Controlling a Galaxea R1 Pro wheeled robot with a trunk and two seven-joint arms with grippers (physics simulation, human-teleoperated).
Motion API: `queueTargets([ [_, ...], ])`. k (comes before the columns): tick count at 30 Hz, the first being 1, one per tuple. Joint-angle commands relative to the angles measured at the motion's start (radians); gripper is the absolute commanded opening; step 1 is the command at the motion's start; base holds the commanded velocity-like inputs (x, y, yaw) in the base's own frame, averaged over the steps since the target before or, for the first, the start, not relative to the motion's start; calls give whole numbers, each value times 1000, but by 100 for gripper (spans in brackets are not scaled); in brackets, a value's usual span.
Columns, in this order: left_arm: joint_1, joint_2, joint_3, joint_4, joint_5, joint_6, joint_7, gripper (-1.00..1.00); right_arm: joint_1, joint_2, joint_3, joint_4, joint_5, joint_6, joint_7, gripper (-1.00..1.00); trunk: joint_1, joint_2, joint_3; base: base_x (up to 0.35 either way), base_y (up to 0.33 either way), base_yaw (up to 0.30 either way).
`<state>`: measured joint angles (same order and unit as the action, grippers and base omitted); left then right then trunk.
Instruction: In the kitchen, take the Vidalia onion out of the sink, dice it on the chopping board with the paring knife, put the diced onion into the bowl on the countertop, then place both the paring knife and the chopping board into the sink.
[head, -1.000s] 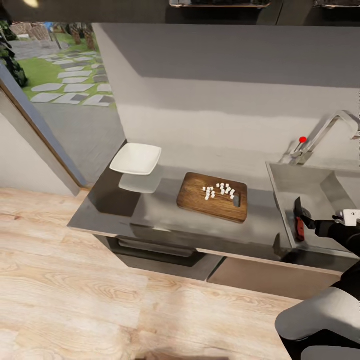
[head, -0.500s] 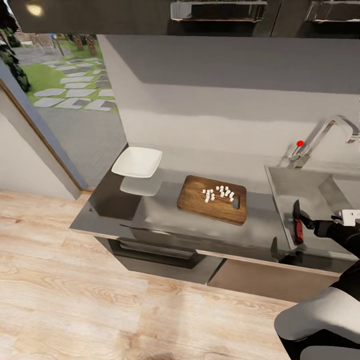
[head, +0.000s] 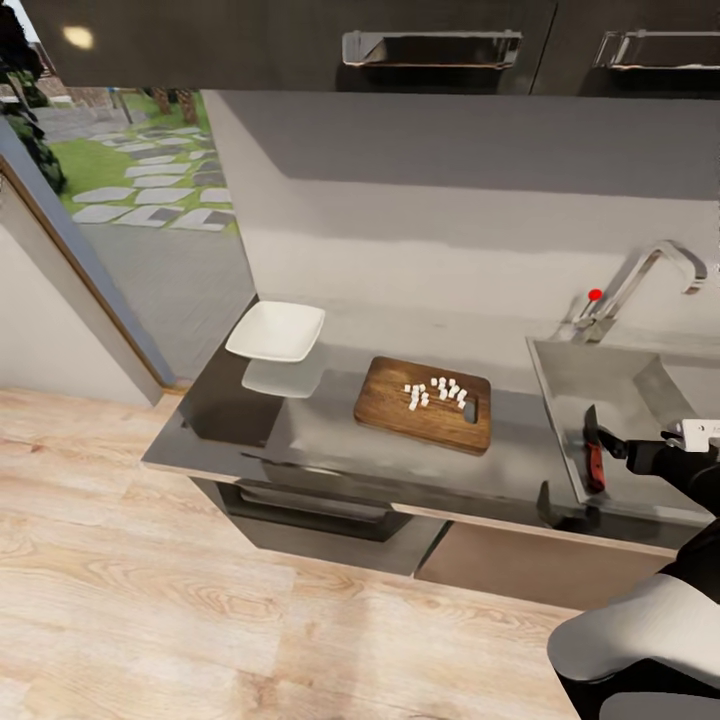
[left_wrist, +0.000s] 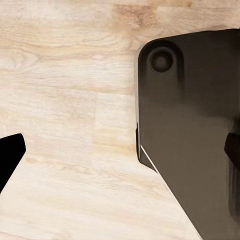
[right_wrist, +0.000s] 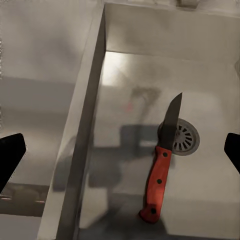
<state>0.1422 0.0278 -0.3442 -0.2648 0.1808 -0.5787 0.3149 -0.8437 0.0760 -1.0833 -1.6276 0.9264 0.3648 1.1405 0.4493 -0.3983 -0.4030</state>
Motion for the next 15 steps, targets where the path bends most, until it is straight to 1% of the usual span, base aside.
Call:
queueTargets([
  [1,0,1,-9,-2,9,-1,4,100,-2,5,-2,-2,3,8,6,100,1,-2,0,0,0,0],
  [3,0,0,-9,-2,10,-1,4,100,-2,17,-3,-2,3,7,0,100,1,-2,3,0,0,0],
  [4,0,0,-9,-2,10,-2,4,100,-2,18,-3,-2,3,7,-2,100,1,-2,5,0,0,0],
  [13,0,0,-9,-7,10,-5,4,100,-2,22,-3,-2,4,6,-7,100,1,-2,19,0,0,0],
  [14,0,0,-9,-11,10,-7,4,100,-2,22,-3,-2,4,6,-7,100,1,-2,21,0,0,0],
  [15,0,1,-10,-32,9,-29,5,100,-2,21,-3,-2,5,6,-7,100,1,-2,22,0,0,0],
])
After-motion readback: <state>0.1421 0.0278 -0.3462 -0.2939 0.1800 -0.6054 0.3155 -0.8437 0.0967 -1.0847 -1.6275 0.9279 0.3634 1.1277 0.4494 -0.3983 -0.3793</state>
